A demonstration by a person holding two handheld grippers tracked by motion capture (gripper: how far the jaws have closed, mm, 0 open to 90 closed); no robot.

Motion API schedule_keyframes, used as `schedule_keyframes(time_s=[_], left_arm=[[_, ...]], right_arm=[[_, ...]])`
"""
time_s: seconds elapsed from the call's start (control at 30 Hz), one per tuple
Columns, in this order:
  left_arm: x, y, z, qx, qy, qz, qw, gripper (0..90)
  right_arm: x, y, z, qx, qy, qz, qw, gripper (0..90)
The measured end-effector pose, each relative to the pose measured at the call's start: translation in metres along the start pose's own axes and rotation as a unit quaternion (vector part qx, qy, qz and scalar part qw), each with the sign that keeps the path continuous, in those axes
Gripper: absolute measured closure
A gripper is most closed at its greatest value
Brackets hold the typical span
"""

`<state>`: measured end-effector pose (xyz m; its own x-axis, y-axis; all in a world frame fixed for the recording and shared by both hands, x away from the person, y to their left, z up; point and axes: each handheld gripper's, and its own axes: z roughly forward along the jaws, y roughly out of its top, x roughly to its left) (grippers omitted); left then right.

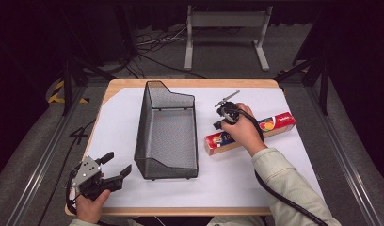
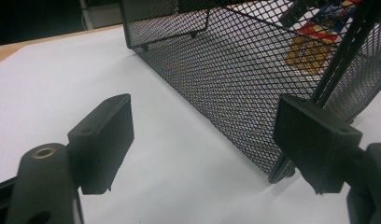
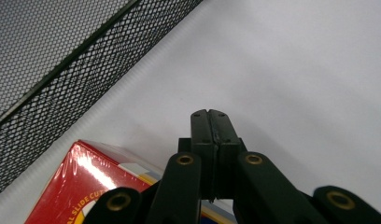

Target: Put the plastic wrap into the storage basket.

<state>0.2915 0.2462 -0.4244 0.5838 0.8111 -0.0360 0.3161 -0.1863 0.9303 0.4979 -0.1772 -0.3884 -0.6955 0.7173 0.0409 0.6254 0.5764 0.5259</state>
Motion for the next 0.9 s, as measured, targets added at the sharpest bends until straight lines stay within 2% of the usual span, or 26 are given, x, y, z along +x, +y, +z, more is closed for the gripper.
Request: schedule_keyframes(time_s=[0.17, 0.2, 0.27, 0.3, 0.4, 0.57, 0.83, 0.9], left_arm=[[0.0, 0.0, 0.0, -0.001, -0.001, 0.001, 1.0, 21.3], [0.0, 0.0, 0.0, -0.001, -0.001, 0.001, 1.0, 21.3], [0.0, 0.0, 0.0, 0.0, -0.001, 0.001, 1.0, 21.3], [0.0, 0.0, 0.0, 0.0, -0.001, 0.0, 1.0, 21.3], [0.0, 0.0, 0.0, -0.001, -0.001, 0.0, 1.0, 21.3], [0.0, 0.0, -0.001, 0.0, 0.0, 0.001, 1.0, 21.3], [0.0, 0.0, -0.001, -0.001, -0.001, 0.0, 1.0, 21.3], [0.0, 0.0, 0.0, -0.001, 0.0, 0.0, 1.0, 21.3]], right_arm=[[0.002, 0.001, 0.007, 0.021, 0.001, -0.008, 0.9997, 90.0], [0.003, 0.001, 0.01, 0.033, 0.006, -0.011, 0.9994, 90.0], [0.004, 0.001, 0.011, 0.037, 0.01, -0.011, 0.9992, 90.0], [0.005, 0.001, 0.014, 0.048, 0.017, -0.011, 0.9986, 90.0], [0.007, 0.001, 0.015, 0.049, 0.016, -0.016, 0.9985, 90.0], [0.007, 0.0, 0.014, 0.061, 0.029, -0.023, 0.9975, 90.0], [0.015, -0.008, 0.008, 0.088, 0.05, -0.037, 0.9942, 90.0], [0.017, -0.01, 0.006, 0.101, 0.065, -0.039, 0.9919, 90.0]])
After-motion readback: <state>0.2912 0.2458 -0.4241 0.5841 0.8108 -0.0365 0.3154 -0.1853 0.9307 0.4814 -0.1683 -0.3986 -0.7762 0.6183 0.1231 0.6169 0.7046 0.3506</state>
